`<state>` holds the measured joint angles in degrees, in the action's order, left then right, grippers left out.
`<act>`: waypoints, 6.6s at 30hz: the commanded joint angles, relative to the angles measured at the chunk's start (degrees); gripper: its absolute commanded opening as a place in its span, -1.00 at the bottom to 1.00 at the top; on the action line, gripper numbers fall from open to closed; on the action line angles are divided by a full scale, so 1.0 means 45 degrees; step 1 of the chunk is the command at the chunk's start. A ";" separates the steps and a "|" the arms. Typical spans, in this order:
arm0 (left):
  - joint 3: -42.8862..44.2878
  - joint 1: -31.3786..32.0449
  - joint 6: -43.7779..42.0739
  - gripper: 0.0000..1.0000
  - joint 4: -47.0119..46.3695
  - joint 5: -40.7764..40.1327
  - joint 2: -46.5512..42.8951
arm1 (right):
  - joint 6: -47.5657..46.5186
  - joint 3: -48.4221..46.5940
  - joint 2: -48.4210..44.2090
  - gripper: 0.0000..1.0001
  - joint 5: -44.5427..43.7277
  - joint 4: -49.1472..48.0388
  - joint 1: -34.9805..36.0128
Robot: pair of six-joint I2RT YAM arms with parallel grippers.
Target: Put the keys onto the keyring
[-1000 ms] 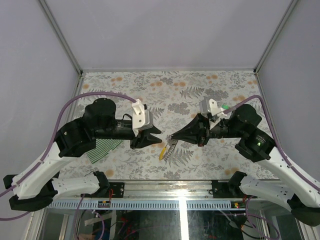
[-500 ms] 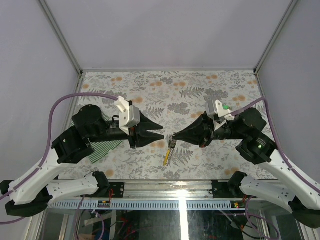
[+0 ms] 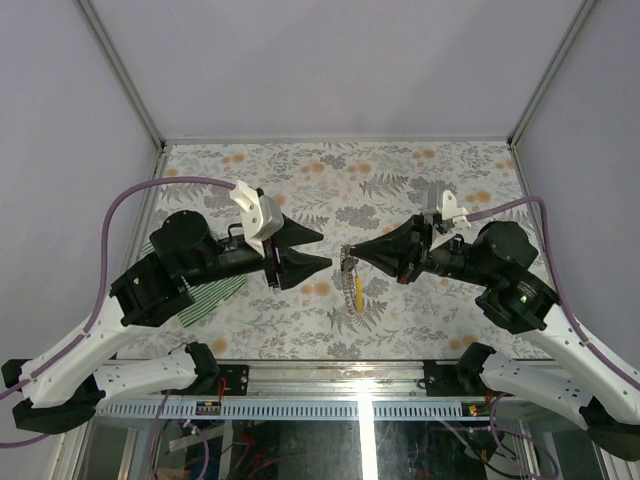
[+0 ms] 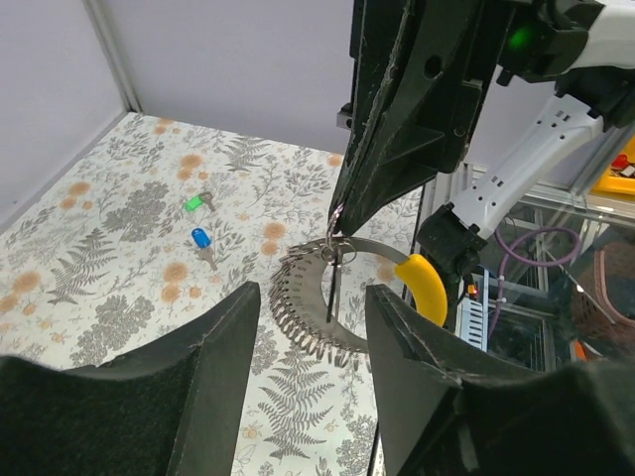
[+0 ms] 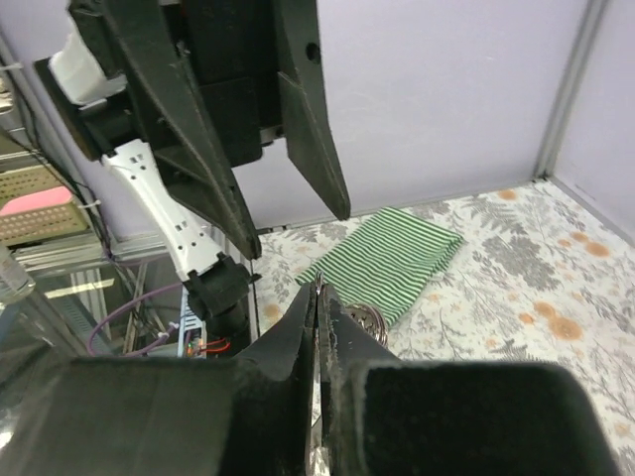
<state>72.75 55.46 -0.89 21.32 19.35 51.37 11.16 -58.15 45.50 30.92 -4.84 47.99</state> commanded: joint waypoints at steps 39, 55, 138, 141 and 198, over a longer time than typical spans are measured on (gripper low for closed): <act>-0.1891 -0.3653 0.2835 1.00 0.0131 -0.4320 0.2172 | 0.0867 0.1049 0.2813 -1.00 -0.6363 0.9421 -0.0020; -0.2856 -0.3865 0.2719 1.00 0.0768 -0.5162 0.1308 | -0.0251 -0.1962 1.0526 -0.93 -0.6910 0.5788 -0.0202; -0.5483 -0.5997 0.2584 0.75 -0.0701 -0.2580 0.2489 | 0.2239 -0.1535 1.3757 -0.34 -0.2651 0.3085 -1.1113; -0.5481 -0.5997 0.2580 0.74 -0.0676 -0.2561 0.2501 | 0.2193 -0.1550 1.3804 -0.36 -0.2670 0.3129 -1.1114; -0.5524 -0.6011 0.2520 0.60 -0.0815 -0.2518 0.2248 | 0.2655 0.2448 0.3881 -1.00 -0.6367 0.8980 -0.6587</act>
<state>47.72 28.82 11.22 21.30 7.70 62.30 21.52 -47.31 68.47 5.15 25.61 15.03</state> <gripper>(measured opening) 0.797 0.009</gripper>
